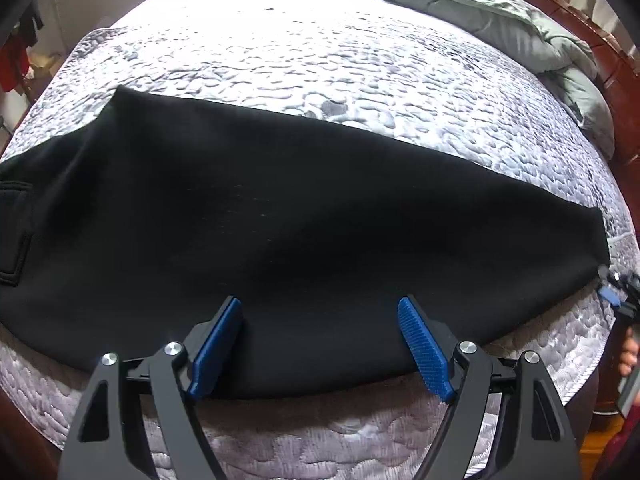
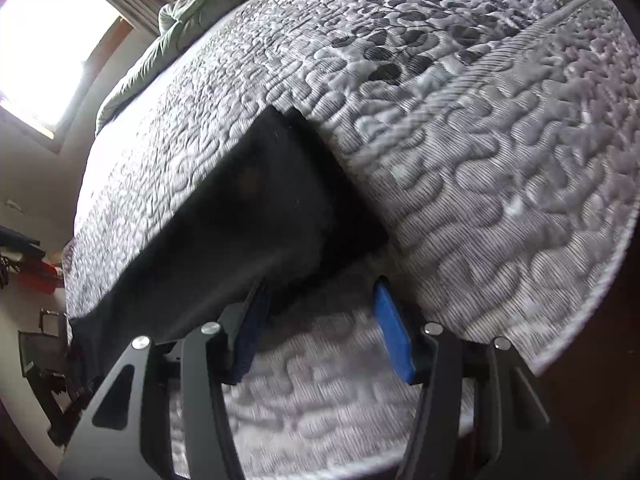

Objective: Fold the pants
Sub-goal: 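Grasp the leg end of the bundle with the right gripper and lift it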

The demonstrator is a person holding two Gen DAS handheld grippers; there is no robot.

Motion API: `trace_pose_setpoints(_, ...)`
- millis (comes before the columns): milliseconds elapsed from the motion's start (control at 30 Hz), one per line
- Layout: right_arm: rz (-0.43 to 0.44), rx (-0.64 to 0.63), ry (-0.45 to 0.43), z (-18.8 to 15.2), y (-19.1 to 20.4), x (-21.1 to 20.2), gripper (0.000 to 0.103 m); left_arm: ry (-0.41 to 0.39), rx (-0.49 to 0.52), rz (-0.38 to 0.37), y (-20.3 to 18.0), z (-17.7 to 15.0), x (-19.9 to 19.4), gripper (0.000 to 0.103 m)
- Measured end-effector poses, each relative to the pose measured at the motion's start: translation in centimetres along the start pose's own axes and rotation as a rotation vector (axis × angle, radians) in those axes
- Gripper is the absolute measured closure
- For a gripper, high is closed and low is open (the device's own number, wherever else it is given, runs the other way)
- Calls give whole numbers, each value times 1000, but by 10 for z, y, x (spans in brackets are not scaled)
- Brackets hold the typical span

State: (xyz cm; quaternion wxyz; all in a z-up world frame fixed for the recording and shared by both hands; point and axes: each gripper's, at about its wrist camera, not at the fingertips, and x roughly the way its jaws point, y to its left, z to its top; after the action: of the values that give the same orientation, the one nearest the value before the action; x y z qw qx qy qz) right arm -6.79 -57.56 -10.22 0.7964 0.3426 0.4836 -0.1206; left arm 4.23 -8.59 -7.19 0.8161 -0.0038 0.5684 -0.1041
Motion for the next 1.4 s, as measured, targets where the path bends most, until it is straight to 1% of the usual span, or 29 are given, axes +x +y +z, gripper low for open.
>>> trace_pose_setpoints(100,27,26,-6,10,-1,13,48,-1,-4,-13,-2,1,0,22)
trace_pose_setpoints(167,22,5,-18,15,3,18,60,-3,-13,-25,-4,3,0,22)
trace_pose_setpoints(200,40,-6,-19,17,5,19,88,-4,-13,-27,-6,4,0,22)
trace_pose_setpoints(233,98,-3,-11,19,6,19,93,-7,-12,-26,-7,6,0,22)
trace_pose_setpoints(267,113,0,-27,22,8,15,94,-16,-7,-24,-10,8,-1,22)
trace_pose_setpoints(333,130,-50,-67,27,16,2,94,-41,-2,-12,-13,11,-4,22)
trace_pose_setpoints(433,224,-86,-169,28,25,-35,94,-110,-5,7,-14,13,-13,22)
trace_pose_setpoints(467,235,-87,-195,27,25,-41,94,-122,0,18,-14,14,-13,21)
trace_pose_setpoints(500,223,-86,-204,25,24,-42,94,-124,6,34,-14,14,-10,19)
trace_pose_setpoints(533,185,-87,-195,22,22,-36,94,-114,10,47,-13,14,-6,18)
trace_pose_setpoints(567,152,-84,-171,22,19,-29,94,-80,8,55,-11,14,6,18)
trace_pose_setpoints(600,101,-58,-113,20,11,-11,94,-20,6,54,-7,13,22,18)
trace_pose_setpoints(633,70,-29,-67,17,4,5,94,-10,14,54,-5,12,28,18)
trace_pose_setpoints(667,45,-11,-38,14,-2,18,94,-28,30,59,-6,11,26,18)
trace_pose_setpoints(733,65,7,-62,8,-6,18,94,-34,32,43,-8,11,17,18)
trace_pose_setpoints(767,75,3,-78,7,-4,12,94,-44,16,11,-6,11,10,18)
trace_pose_setpoints(833,80,-7,-93,6,-2,7,94,-68,0,6,-1,10,6,17)
trace_pose_setpoints(867,50,-3,-67,6,-3,12,94,-61,-2,22,5,10,13,17)
trace_pose_setpoints(900,25,2,-39,9,-3,17,94,-29,0,26,8,11,24,17)
trace_pose_setpoints(933,10,6,-29,10,-2,21,94,-17,26,26,8,12,32,16)
trace_pose_setpoints(967,1,8,-26,12,1,21,94,-34,55,39,5,12,29,16)
trace_pose_setpoints(1033,-14,1,-41,14,10,11,94,-34,50,23,3,14,20,16)
trace_pose_setpoints(1100,-26,-22,-64,14,22,-1,94,-46,-13,-34,13,16,7,15)
trace_pose_setpoints(1167,-31,-44,-90,14,34,-14,94,-63,-48,-48,23,13,-2,15)
trace_pose_setpoints(1267,-44,-89,-129,10,47,-28,94,-88,-78,-26,42,5,-17,15)
trace_pose_setpoints(1333,-57,-139,-161,6,68,-41,94,-100,-93,1,53,-2,-24,15)
trace_pose_setpoints(1400,-45,-176,-177,3,90,-48,94,-113,-122,34,68,-7,-31,15)
